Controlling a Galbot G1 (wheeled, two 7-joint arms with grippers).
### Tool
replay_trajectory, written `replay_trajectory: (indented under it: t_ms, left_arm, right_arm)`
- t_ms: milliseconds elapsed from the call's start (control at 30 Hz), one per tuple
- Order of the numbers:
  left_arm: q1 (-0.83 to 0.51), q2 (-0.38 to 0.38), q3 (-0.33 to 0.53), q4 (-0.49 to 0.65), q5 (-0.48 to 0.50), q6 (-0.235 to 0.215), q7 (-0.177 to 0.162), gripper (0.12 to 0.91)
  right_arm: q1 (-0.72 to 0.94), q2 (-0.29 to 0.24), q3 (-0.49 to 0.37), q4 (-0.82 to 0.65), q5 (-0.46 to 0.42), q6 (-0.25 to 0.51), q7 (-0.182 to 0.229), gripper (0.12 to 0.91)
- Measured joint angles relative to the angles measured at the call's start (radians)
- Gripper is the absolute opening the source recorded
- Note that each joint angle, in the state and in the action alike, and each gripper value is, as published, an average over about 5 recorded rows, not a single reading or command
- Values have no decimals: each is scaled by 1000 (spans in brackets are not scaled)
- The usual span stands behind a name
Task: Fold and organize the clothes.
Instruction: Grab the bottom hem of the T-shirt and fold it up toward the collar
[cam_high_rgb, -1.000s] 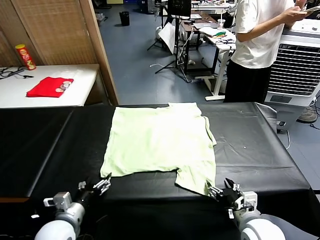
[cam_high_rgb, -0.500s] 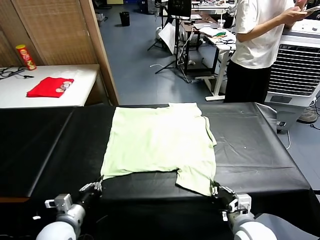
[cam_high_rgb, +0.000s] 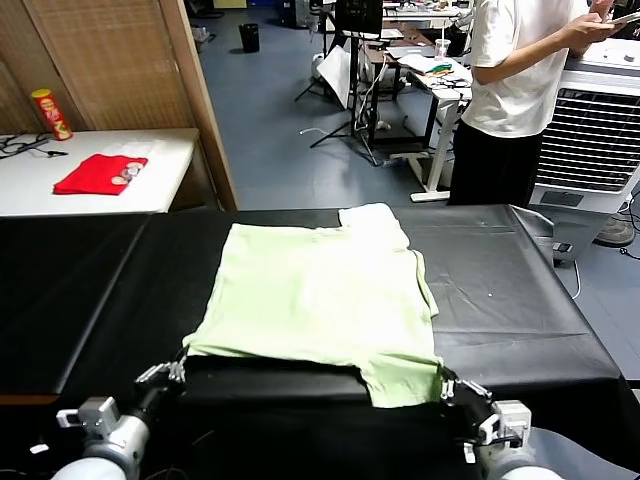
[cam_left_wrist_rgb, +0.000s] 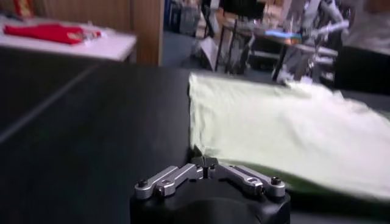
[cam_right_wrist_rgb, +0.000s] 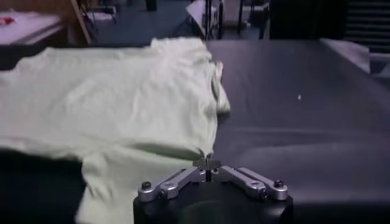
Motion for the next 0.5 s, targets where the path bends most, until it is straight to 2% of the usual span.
replay_trajectory:
  t_ms: [267,500]
  left_arm:
    - [-146,-42,55,93,94,-30,-2,126]
    - [-268,-48,95,215,174,-52,2,126]
  right_arm:
    - [227,-15,-67,-221,-36,86,-18,121]
    - [396,2,-148,-432,-97,141,-48,121]
